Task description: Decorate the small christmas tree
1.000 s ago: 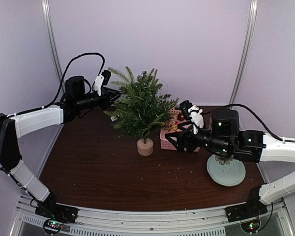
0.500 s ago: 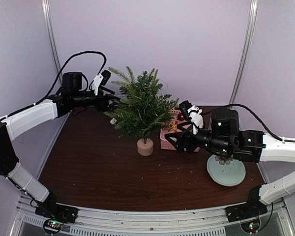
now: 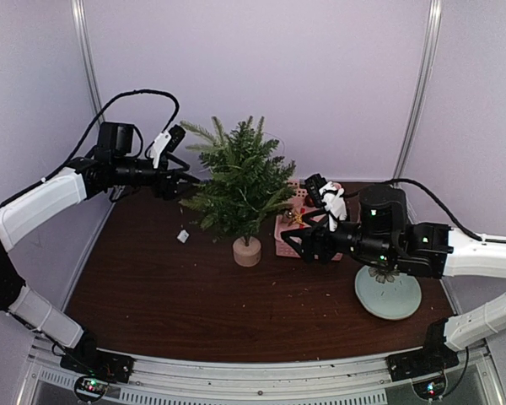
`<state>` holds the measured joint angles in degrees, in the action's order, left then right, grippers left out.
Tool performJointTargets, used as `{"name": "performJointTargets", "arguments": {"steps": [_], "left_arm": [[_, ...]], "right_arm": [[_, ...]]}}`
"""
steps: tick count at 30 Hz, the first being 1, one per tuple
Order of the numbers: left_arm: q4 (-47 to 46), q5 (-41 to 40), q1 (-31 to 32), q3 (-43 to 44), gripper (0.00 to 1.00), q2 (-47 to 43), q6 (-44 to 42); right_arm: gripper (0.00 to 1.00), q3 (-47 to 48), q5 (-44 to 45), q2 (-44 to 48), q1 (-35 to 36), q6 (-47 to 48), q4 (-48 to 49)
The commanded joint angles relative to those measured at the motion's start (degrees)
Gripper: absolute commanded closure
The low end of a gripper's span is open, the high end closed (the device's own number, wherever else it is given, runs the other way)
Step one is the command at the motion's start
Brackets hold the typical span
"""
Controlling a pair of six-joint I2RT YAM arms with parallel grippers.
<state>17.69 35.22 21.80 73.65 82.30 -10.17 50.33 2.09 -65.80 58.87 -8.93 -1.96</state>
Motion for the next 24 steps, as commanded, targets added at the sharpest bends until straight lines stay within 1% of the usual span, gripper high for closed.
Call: {"name": "performJointTargets", "arguments": {"steps": [1, 6, 10, 14, 19, 21, 24], "left_arm": [[1.69, 1.83, -0.44, -0.33, 0.28, -2.94, -2.04], [3.27, 5.47, -0.44, 0.36, 0.25, -2.65, -1.47], [2.47, 7.75, -0.44, -0.18, 0.23, -3.53, 0.19], [0.78, 6.46, -0.43, -2.89, 0.23, -6.56, 1.2], [1.95, 5.95, -0.44, -6.56, 0.23, -10.52, 0.93], [1.25, 4.24, -0.44, -9.33, 0.23, -12.85, 1.75], [-3.06, 0.71, -0.44, -15.0, 0.23, -17.1, 4.06]], "right_arm": [[0.26, 1.79, -0.96, -0.49, -0.42, 0.46, 1.07], [0.26, 2.03, -1.3, -1.14, -0.67, 0.67, 1.38], [0.26, 3.02, -1.16, -2.31, -1.26, 0.13, 1.76], [0.27, 4.06, -0.33, -3.95, -1.88, -0.75, 3.5], [0.27, 5.12, -0.24, -5.49, -2.35, -1.83, 4.58], [0.28, 5.66, -0.35, -5.86, -2.47, -1.88, 4.09], [0.3, 6.63, -0.91, -6.3, -2.45, -1.71, 3.18]]}}
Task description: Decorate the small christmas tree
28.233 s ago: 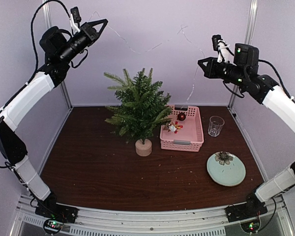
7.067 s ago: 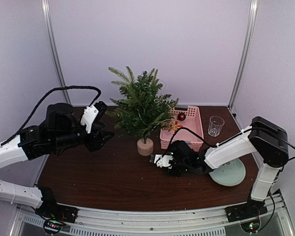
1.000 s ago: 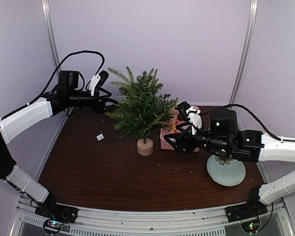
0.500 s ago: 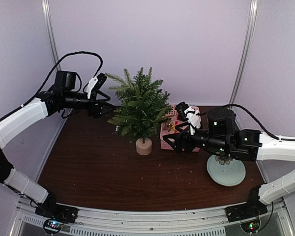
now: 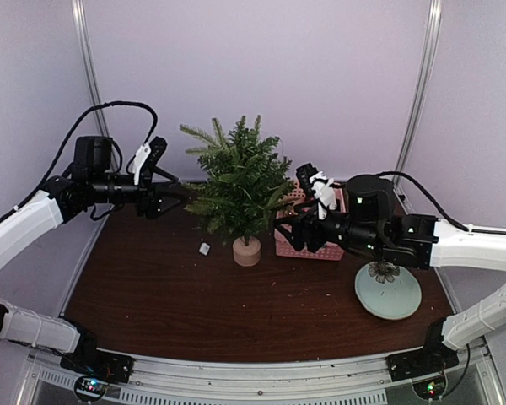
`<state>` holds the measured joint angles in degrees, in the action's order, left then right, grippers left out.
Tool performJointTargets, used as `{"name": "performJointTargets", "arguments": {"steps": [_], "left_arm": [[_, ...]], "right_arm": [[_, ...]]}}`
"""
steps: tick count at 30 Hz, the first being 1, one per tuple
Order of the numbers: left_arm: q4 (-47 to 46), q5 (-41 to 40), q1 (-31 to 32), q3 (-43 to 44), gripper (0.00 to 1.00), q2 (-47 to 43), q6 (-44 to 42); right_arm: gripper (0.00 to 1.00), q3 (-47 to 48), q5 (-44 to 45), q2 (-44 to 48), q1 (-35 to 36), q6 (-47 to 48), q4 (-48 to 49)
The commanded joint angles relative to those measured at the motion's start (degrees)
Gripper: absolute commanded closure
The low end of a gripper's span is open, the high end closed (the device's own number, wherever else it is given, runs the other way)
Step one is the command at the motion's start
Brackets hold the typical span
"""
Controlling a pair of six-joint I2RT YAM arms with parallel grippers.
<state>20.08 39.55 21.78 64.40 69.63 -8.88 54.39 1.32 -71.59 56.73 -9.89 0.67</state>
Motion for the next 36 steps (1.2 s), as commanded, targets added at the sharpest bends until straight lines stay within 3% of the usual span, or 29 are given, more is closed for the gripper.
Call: {"name": "performJointTargets", "arguments": {"steps": [1, 8, 18, 21, 29, 32, 36], "left_arm": [[-6.76, -4.81, -0.42, -7.51, 0.24, -5.55, 3.65], [-16.03, -11.56, -0.43, -16.95, 0.28, -10.32, 12.88], [-17.69, -14.49, -0.43, -22.0, 0.3, -11.28, 15.75], [-18.49, -14.55, -0.42, -23.37, 0.3, -11.43, 16.87], [-18.17, -14.08, -0.42, -24.75, 0.31, -10.83, 16.53], [-18.53, -13.21, -0.42, -25.35, 0.31, -10.23, 16.14], [-19.72, -12.49, -0.42, -26.71, 0.32, -9.41, 16.33]], "right_arm": [[0.3, 2.95, -0.49, -0.67, -0.3, -0.74, 0.35], [0.41, 6.94, -3.13, -4.64, -0.13, -4.78, -3.24], [0.39, 7.85, 0.73, -8.93, 1.63, -8.01, -4.06], [0.49, 8.28, 1.24, -9.82, 1.64, -8.14, -4.14], [0.92, 8.54, 3.36, -8.66, 1.22, -6.56, -4.46], [1.0, 8.19, 3.69, -7.67, 0.81, -6.05, -4.8], [1.0, 8.11, 4.8, -6.97, 0.13, -5.6, -5.91]]}}
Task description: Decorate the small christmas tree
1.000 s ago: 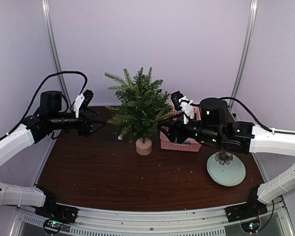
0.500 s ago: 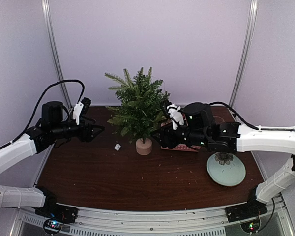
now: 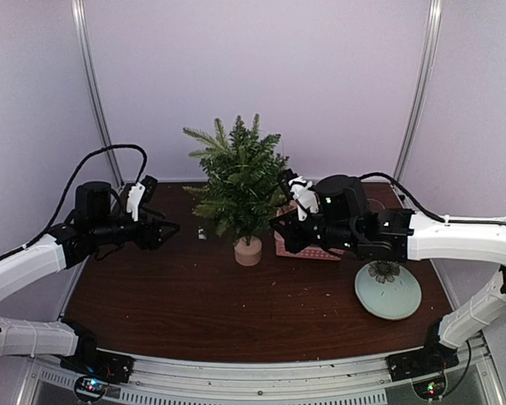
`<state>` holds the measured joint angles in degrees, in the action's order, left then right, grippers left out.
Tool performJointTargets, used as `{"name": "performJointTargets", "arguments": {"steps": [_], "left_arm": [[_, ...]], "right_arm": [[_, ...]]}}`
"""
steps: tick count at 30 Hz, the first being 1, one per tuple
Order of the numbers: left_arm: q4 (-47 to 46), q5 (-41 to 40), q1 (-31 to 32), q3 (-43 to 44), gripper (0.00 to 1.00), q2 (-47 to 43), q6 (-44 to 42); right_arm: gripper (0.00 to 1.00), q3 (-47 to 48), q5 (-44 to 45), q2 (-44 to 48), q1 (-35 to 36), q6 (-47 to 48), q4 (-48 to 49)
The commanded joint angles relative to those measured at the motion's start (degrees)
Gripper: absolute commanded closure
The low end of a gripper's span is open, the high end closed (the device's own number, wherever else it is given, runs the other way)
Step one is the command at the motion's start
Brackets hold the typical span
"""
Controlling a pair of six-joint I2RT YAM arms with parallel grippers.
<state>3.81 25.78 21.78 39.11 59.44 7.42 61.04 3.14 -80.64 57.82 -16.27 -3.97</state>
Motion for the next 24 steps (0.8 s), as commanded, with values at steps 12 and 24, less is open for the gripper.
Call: {"name": "performJointTargets", "arguments": {"steps": [12, 24], "left_arm": [[-12.94, 4.76, 3.1, -4.12, 0.47, 6.48, 0.4], [-23.26, 2.28, 9.05, -6.2, 0.54, 13.81, 0.71]], "right_arm": [[1.0, 0.66, 4.61, 3.56, -2.82, 1.34, -2.92], [1.0, 1.27, 6.2, 3.58, -4.87, 1.76, -4.48]]}}
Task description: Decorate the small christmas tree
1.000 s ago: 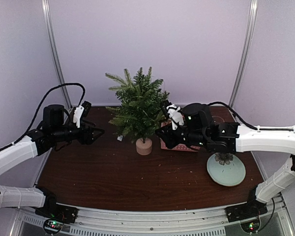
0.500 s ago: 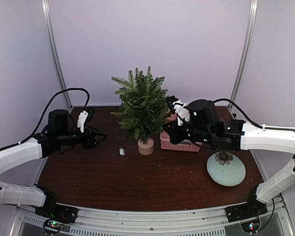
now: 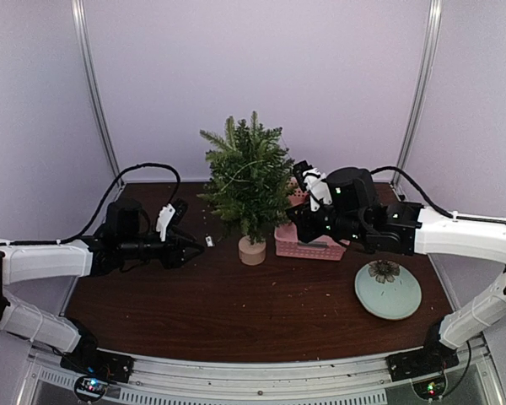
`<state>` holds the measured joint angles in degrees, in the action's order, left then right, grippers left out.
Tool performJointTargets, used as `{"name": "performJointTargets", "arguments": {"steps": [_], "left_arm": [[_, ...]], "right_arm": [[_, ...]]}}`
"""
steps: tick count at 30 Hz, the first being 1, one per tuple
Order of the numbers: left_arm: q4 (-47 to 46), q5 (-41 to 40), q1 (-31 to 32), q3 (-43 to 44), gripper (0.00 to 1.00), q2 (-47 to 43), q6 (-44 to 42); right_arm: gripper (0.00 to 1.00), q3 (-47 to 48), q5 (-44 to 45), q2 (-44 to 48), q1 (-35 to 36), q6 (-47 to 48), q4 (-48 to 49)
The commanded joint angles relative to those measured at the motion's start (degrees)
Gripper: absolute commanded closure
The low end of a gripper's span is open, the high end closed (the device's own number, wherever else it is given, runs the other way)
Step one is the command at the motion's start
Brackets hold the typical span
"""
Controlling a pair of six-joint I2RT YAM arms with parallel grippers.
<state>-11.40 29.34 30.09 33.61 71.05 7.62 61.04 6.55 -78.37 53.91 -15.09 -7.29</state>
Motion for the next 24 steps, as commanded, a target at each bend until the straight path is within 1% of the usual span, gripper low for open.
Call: {"name": "performJointTargets", "arguments": {"steps": [1, 12, 15, 19, 24], "left_arm": [[-8.63, -1.92, 1.1, -0.53, 0.54, 2.97, 0.2], [-16.31, -2.64, 3.72, 2.68, 0.62, 13.49, -0.41], [-19.89, -2.5, 3.84, 3.22, 0.64, 15.72, 0.78], [-22.27, -2.53, 3.84, 4.41, 0.64, 17.31, 1.07], [-22.63, -2.71, 3.84, 4.83, 0.63, 17.55, 0.92]], "right_arm": [[1.0, 1.4, 2.85, 1.29, -1.18, 0.59, -1.41], [1.0, 1.85, 2.35, 1.11, -3.48, 1.12, -2.05], [1.0, 2.06, 2.0, 1.24, -3.89, 1.37, -2.2], [1.0, 2.54, 0.28, 0.96, -4.18, 2.21, -2.1], [1.0, 2.94, -3.94, 0.18, -4.08, 2.55, -0.58]]}}
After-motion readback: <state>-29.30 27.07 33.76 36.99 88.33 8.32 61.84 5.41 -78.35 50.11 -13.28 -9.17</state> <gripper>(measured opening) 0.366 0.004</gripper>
